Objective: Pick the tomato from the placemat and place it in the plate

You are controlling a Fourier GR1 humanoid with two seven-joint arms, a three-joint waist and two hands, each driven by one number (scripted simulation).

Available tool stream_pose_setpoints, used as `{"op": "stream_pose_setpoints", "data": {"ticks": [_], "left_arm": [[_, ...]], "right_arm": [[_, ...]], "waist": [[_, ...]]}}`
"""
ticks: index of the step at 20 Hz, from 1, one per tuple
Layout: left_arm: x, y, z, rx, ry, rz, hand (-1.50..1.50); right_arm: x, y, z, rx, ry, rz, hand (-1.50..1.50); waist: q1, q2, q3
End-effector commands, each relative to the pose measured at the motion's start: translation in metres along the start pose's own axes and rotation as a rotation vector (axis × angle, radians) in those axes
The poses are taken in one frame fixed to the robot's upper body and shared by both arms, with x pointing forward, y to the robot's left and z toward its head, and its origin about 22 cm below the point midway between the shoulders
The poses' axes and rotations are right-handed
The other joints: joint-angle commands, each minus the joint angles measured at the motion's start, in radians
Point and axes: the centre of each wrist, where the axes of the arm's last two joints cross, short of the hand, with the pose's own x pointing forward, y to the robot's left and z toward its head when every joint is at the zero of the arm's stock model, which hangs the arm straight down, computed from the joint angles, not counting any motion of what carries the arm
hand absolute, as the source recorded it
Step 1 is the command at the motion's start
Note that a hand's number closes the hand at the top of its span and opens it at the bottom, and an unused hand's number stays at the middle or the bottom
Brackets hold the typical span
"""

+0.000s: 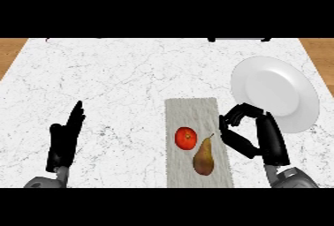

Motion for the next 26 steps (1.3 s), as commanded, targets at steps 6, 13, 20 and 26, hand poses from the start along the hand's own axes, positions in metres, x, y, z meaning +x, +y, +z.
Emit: {"op": "stream_pose_setpoints", "data": {"ticks": [6, 13, 20, 26], "left_arm": [[0.022, -0.004, 0.000, -0.058, 0.022, 0.034, 0.00], [0.019, -0.006, 0.011, -0.042, 0.020, 0.025, 0.00], [0.026, -0.021, -0.004, -0.054, 0.012, 0.033, 0.00], [0.009, -0.015, -0.005, -0.055, 0.021, 0.034, 0.00]], "right_arm": [[-0.029, 0.082, 0.050, 0.076, -0.139, -0.347, -1.50], [-0.035, 0.030, 0.024, 0.176, -0.074, 0.150, -1.50], [0.013, 0.032, 0.006, 0.384, 0.038, 0.374, -1.50], [0.044, 0.045, -0.013, 0.609, 0.173, 0.419, -1.50]], "waist": [[0.021, 0.007, 0.006], [0.018, 0.000, 0.003], [0.007, 0.002, 0.003], [0.011, 0.005, 0.003]]}}
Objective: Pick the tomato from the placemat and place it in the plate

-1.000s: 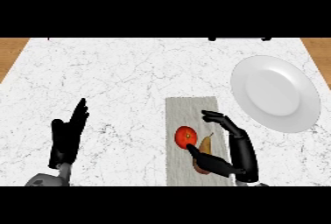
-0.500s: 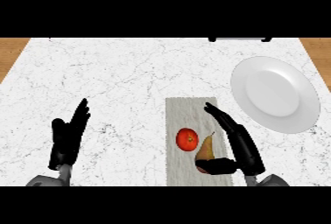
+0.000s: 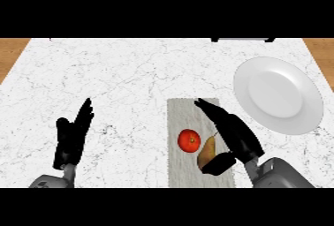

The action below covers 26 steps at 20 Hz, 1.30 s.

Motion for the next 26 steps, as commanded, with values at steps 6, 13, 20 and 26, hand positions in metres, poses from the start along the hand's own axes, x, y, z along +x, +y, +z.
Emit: {"op": "stream_pose_setpoints", "data": {"ticks": [6, 13, 20, 26], "left_arm": [[-0.011, 0.009, -0.013, -0.003, 0.011, -0.010, 0.00], [-0.014, -0.007, -0.017, 0.013, 0.020, -0.019, 0.00], [0.018, 0.013, -0.003, 0.011, -0.008, -0.012, 0.00], [0.013, -0.003, 0.000, 0.014, 0.006, -0.007, 0.00]], "right_arm": [[0.022, 0.013, -0.024, 0.185, 0.125, 0.072, -1.50], [0.010, 0.005, -0.046, 0.197, 0.125, 0.072, -1.50], [0.010, 0.014, -0.044, 0.207, 0.120, 0.070, -1.50], [-0.002, 0.039, -0.057, 0.216, 0.128, 0.045, -1.50]], "waist": [[-0.002, 0.003, 0.001], [-0.003, 0.003, 0.001], [-0.002, 0.001, 0.002], [-0.001, 0.002, 0.002]]}}
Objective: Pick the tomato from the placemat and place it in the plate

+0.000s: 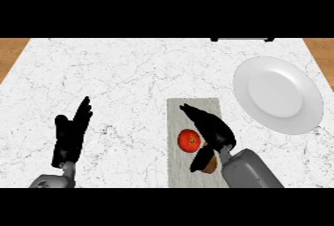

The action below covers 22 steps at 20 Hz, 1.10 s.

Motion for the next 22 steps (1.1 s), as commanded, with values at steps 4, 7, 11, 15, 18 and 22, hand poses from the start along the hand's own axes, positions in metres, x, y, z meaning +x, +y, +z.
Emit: {"op": "stream_pose_setpoints", "data": {"ticks": [4, 7, 11, 15, 18, 22], "left_arm": [[0.019, -0.013, 0.003, -0.009, -0.005, 0.019, 0.00], [-0.017, 0.015, 0.003, 0.014, 0.009, 0.002, 0.00], [-0.020, 0.018, 0.002, -0.003, 0.009, 0.017, 0.00], [0.003, 0.012, -0.004, -0.001, 0.008, 0.003, 0.00], [-0.010, 0.009, 0.008, -0.012, -0.008, 0.006, 0.00], [0.009, -0.016, -0.003, -0.003, -0.004, 0.006, 0.00]], "right_arm": [[-0.021, 0.014, -0.003, 0.034, 0.016, 0.025, -1.50], [-0.017, 0.014, -0.023, 0.024, 0.009, 0.016, 1.50], [0.014, 0.021, -0.021, -0.025, -0.047, 0.090, 1.50], [-0.018, 0.030, -0.022, -0.067, -0.067, 0.108, 1.50], [-0.002, 0.012, -0.025, -0.163, -0.027, 0.144, 1.50], [-0.035, -0.049, -0.045, -0.231, 0.061, 0.151, 1.50]], "waist": [[-0.001, 0.000, 0.000], [0.002, 0.001, 0.000], [0.000, 0.000, 0.000], [-0.001, 0.000, 0.000], [0.001, 0.000, 0.000], [0.005, 0.003, 0.000]]}}
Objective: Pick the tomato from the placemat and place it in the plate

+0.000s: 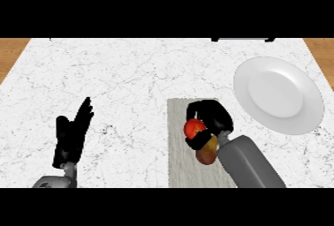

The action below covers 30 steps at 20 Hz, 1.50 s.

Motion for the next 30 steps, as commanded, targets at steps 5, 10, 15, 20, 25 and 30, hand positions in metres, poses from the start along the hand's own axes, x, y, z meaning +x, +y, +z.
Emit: {"op": "stream_pose_setpoints", "data": {"ticks": [5, 10, 15, 20, 25, 30], "left_arm": [[-0.003, 0.010, -0.001, -0.011, 0.006, 0.000, 0.00], [0.007, 0.005, 0.002, 0.017, 0.001, -0.005, 0.00], [-0.004, 0.002, -0.013, 0.037, 0.008, 0.002, 0.00], [-0.014, 0.010, -0.011, 0.023, 0.011, -0.004, 0.00], [0.005, 0.012, -0.001, 0.013, -0.004, 0.016, 0.00], [-0.011, 0.003, -0.005, -0.002, 0.006, -0.003, 0.00]], "right_arm": [[-0.036, -0.046, -0.023, -0.259, 0.144, 0.095, 1.50], [-0.011, -0.100, -0.006, -0.411, 0.089, 0.124, 1.50], [-0.013, -0.117, 0.017, -0.699, 0.108, 0.077, 1.50], [-0.028, -0.144, 0.033, -0.790, 0.236, 0.050, 1.50], [-0.071, -0.167, 0.029, -0.819, 0.326, 0.008, 1.50], [-0.103, -0.204, 0.038, -0.780, 0.383, -0.010, 1.50]], "waist": [[0.005, 0.002, 0.000], [-0.009, -0.005, 0.000], [-0.024, -0.002, -0.001], [-0.008, -0.001, 0.000], [0.003, 0.001, 0.000], [0.001, 0.002, 0.000]]}}
